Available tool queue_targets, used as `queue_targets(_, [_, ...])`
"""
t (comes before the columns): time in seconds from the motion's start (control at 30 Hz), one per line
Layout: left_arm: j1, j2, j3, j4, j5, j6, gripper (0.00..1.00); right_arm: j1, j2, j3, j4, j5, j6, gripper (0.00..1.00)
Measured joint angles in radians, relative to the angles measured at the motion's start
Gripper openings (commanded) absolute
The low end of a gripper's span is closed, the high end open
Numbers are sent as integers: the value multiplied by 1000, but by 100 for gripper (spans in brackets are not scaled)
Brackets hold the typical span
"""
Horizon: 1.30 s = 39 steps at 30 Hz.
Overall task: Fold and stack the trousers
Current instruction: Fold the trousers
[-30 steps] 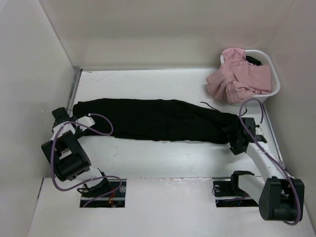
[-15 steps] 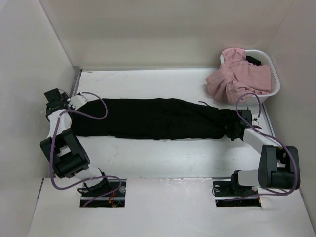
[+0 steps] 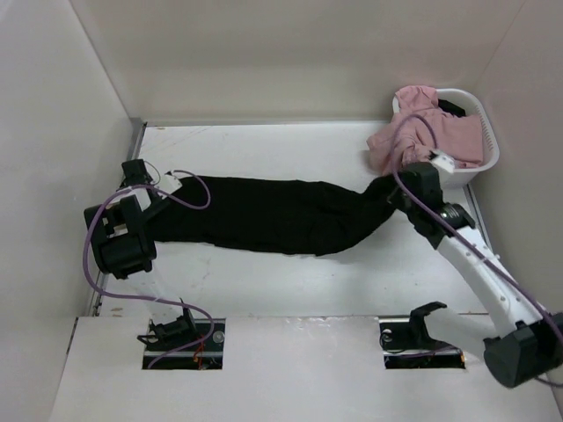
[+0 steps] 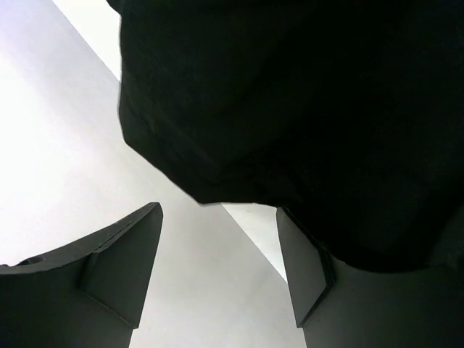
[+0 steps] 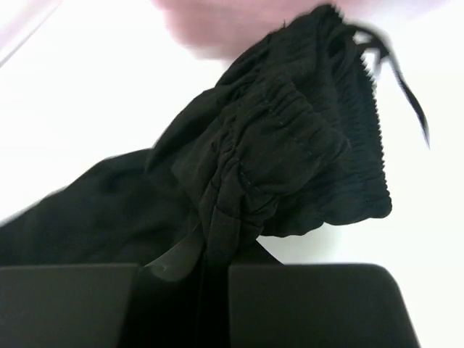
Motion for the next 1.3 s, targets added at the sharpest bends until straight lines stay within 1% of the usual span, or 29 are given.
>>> queue_targets(0.1, [-10,0,0,0,-8,-12,64,183,156,172,-8,39,-82,0])
queue_targets(0.2, [-21,0,-4,2,-9,-19,64,359,413,394,-12,61,-157,0])
queue_targets(0.27, [-29,0,-10,6,-13,-21,64,458,594,547,-15,69,-206,0])
queue_targets(0.37, [-26,0,-12,11,-15,-25,64,580,819,730,-21,67,-254,0])
queue_targets(0.43, [-21,0,-12,13,-15,-28,64,640,914,789,-24,63,-261,0])
queue_targets(0.5, [-17,0,-16,17,-15,-29,64,688,964,798,-36,58,-256,1])
queue_targets(0.57, [-15,0,-18,23,-17,-31,64,718,990,795,-60,47,-241,8])
queue_targets(0.6, [-15,0,-18,23,-18,-31,64,726,994,789,-66,37,-232,18])
queue_targets(0.67, [-15,0,-18,23,-19,-31,64,735,994,770,-63,9,-213,42])
queue_targets(0.7, [-15,0,-18,24,-19,-32,64,739,994,758,-49,-16,-209,56])
queue_targets(0.73, [-15,0,-18,24,-19,-32,64,740,992,740,-27,-50,-208,79])
queue_targets(0.77, [-15,0,-18,24,-19,-32,64,742,988,721,-8,-87,-208,100])
queue_targets(0.9, [-15,0,-18,25,-20,-33,64,755,924,640,65,-259,-222,100])
queue_targets(0.97, [-14,0,-18,26,-20,-34,64,755,816,565,103,-298,-205,100])
queue_targets(1.03, [-11,0,-18,26,-19,-35,64,729,661,467,141,-296,-163,100])
queue_targets(1.1, [-6,-1,-18,27,-19,-37,64,653,463,335,183,-270,-97,100])
queue_targets(1.17, [-1,-1,-18,27,-19,-41,64,509,280,198,231,-227,-5,100])
queue_targets(1.23, [4,-2,-18,26,-19,-45,64,353,180,66,290,-195,82,100])
queue_targets(1.27, [6,-3,-18,26,-19,-47,64,291,167,5,320,-195,115,100])
queue_targets(1.3, [8,-3,-18,25,-19,-49,64,254,180,-44,351,-207,140,100])
